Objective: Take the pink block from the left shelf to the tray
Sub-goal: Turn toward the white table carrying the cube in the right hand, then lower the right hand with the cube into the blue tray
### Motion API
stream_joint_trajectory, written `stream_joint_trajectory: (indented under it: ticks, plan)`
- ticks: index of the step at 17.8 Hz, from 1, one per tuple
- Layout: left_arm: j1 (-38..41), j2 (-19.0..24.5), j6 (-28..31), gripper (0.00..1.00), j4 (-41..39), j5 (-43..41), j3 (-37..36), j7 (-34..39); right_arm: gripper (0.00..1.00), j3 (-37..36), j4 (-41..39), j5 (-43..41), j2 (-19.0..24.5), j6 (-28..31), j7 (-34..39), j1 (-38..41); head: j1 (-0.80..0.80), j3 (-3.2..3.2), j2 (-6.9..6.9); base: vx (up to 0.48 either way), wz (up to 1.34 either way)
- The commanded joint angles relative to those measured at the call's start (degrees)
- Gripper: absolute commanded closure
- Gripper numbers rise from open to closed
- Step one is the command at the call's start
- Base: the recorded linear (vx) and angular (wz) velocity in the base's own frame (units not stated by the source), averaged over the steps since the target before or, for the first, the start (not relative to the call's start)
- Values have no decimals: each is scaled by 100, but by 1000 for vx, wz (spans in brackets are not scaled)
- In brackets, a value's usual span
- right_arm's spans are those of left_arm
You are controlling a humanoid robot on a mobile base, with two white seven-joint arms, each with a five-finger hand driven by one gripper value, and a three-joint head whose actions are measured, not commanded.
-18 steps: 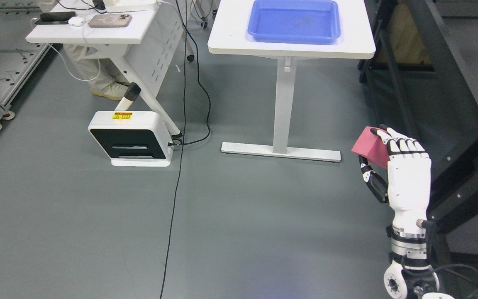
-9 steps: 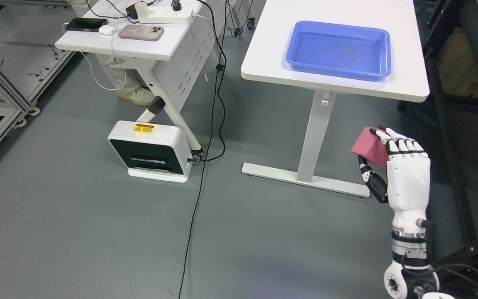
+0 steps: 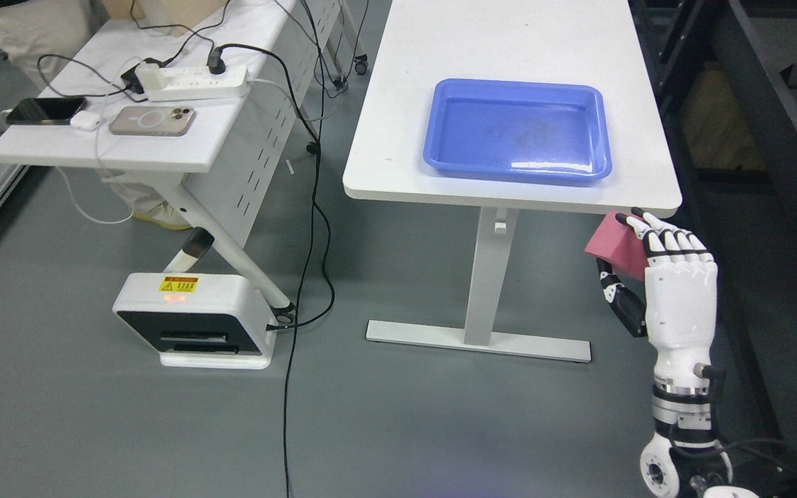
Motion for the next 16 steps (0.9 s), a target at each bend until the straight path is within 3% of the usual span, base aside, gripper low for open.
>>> stream_joint_trajectory:
  ticks: [1,8,16]
  plan:
    - [-166,100,-3,0,-100,0,0,3,97,25,0,0,-1,-7,12,2,0,0,0,324,-272]
    - [-166,100,-3,0,-100,0,0,3,96,148,0,18,-9,-631,635,2,0,0,0,276,-172]
    - [-166,100,-3,0,-100,0,0,3,96,781,201,237,122,-658,1575,-296,0,0,0,245,26]
